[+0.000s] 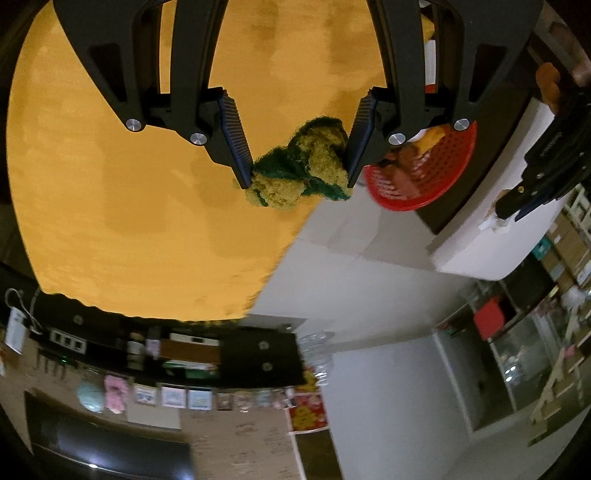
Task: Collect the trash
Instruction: 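Carry both items over the red wastebasket and open both tools to drop them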
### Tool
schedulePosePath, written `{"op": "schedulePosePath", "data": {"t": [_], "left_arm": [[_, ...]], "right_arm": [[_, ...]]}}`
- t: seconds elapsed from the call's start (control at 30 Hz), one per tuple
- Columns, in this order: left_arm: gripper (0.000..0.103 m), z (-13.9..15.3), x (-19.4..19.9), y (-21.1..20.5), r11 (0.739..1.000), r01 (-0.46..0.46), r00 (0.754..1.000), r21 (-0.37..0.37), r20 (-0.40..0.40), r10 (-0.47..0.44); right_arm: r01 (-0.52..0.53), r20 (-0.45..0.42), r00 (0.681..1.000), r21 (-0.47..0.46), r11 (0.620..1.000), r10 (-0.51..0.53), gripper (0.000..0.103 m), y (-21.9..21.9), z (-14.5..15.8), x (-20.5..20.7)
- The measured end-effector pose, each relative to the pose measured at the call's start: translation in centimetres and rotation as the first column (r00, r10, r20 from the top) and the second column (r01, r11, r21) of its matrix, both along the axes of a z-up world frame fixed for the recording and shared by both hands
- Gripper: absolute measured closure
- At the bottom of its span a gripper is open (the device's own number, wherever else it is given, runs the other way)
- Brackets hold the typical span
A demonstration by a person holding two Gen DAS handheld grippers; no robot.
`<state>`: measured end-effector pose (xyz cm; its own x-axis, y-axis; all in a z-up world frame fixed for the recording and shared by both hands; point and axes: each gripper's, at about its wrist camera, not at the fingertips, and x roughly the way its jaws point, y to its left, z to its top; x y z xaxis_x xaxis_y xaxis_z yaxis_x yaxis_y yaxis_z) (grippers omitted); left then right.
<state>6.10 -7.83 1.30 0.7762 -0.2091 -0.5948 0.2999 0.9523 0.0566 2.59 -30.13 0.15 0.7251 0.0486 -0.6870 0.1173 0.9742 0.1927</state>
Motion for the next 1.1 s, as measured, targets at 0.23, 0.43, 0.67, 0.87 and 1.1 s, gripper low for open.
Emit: {"op": "schedulePosePath", "data": {"t": [0.23, 0.43, 0.67, 0.87, 1.1], "left_arm": [[0.077, -1.3, 0.9, 2.8, 0.999, -0.042, 0.998, 0.008, -0.035, 0.043], [0.077, -2.2, 1.7, 4.3, 0.998, -0.067, 0.995, 0.005, -0.069, 0.067], [0.077, -3.5, 2.8, 5.9, 0.994, -0.107, 0.988, 0.013, -0.106, 0.108], [0.077, -5.2, 3.5, 6.4, 0.993, -0.115, 0.981, 0.030, -0.152, 0.118], [0.076, -6.3, 3.8, 6.0, 0.995, -0.095, 0.979, 0.035, -0.177, 0.099]], "right_arm": [[-0.098, -0.006, 0.995, 0.000, 0.995, 0.098, 0.054, 4.0, -0.3, 1.4], [-0.162, -0.024, 0.986, 0.004, 0.987, 0.162, 0.054, 7.0, -0.9, 2.7], [-0.208, -0.053, 0.977, 0.017, 0.978, 0.209, 0.054, 9.2, -1.8, 4.4], [-0.232, -0.084, 0.969, 0.039, 0.972, 0.234, 0.054, 10.3, -3.0, 5.8], [-0.247, -0.123, 0.960, 0.040, 0.968, 0.250, 0.053, 11.5, -4.5, 6.9]]}}
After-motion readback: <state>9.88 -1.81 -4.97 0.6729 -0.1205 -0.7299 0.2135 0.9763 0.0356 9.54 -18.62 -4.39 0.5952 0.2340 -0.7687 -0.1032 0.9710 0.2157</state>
